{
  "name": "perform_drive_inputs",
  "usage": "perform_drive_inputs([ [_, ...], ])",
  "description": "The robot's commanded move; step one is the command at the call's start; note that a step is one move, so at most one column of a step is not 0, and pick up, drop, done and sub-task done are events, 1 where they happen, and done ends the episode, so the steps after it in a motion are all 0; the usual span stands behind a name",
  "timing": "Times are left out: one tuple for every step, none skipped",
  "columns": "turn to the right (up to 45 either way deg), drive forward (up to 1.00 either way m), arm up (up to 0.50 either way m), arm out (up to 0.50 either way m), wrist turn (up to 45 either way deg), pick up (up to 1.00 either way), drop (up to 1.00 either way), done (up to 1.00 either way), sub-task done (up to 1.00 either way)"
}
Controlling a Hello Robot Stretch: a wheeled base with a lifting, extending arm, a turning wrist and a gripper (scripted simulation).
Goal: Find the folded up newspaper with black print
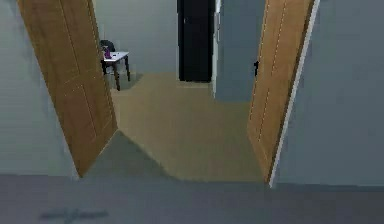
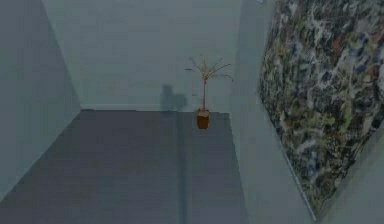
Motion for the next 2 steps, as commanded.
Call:
perform_drive_inputs([
  [-39.0, 0.00, 0.00, 0.00, 0.0, 0.00, 0.00, 0.00, 0.00],
  [0.0, 1.00, 0.00, 0.00, 0.0, 0.00, 0.00, 0.00, 0.00],
])
